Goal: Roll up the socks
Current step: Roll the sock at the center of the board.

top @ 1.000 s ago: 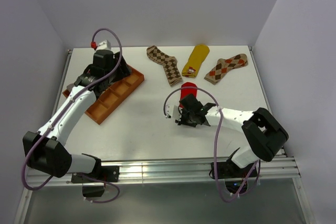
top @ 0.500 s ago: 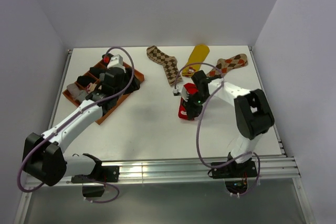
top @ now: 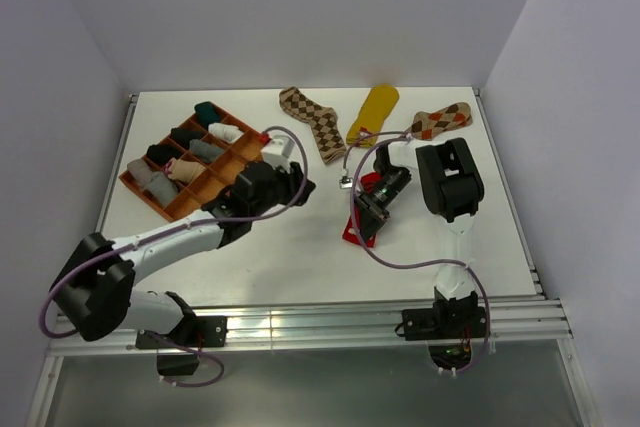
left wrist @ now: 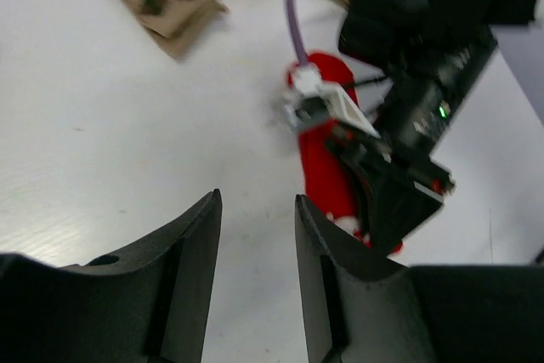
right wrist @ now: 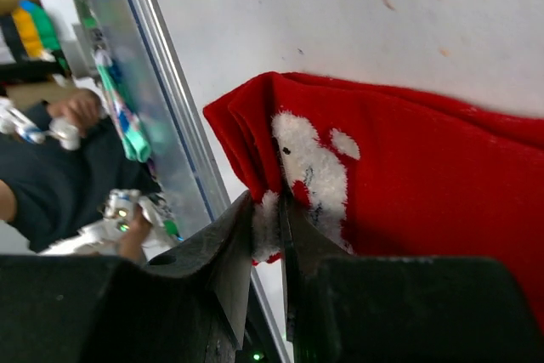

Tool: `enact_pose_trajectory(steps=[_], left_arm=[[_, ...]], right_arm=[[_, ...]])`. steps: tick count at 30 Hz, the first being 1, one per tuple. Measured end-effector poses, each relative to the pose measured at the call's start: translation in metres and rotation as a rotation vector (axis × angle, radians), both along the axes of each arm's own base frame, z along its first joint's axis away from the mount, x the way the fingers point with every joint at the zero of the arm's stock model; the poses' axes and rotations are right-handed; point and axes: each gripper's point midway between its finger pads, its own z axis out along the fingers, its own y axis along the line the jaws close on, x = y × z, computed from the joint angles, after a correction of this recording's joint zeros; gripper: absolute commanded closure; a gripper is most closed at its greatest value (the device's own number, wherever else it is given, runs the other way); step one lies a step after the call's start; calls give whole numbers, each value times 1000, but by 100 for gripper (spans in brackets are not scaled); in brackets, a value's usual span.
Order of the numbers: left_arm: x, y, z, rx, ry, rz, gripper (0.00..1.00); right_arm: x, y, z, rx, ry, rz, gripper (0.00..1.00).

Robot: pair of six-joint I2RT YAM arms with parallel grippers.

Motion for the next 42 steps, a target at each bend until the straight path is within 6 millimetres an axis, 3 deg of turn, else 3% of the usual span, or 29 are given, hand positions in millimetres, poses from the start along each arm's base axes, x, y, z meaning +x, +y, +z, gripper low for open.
enact_pose_trajectory(steps=[5, 13, 20, 30, 34, 42], left_arm=[[-28, -44, -32, 46, 11, -194, 56], [-52, -88, -84, 92, 88, -399, 52], [-65, -123, -95, 81, 112, -547, 51], [-73, -142, -116, 112, 136, -643, 50], [-76, -138, -132, 151, 168, -644, 47], [-74, -132, -144, 196, 176, -629, 44]], right_arm=[[2, -7, -2, -22, 69, -65, 76], [1, -9, -4, -45, 133, -111, 77], [2, -16, -8, -51, 218, -174, 79], [5, -18, -9, -55, 227, -201, 84], [6, -19, -10, -56, 226, -210, 84], [7, -19, -11, -57, 222, -217, 85]])
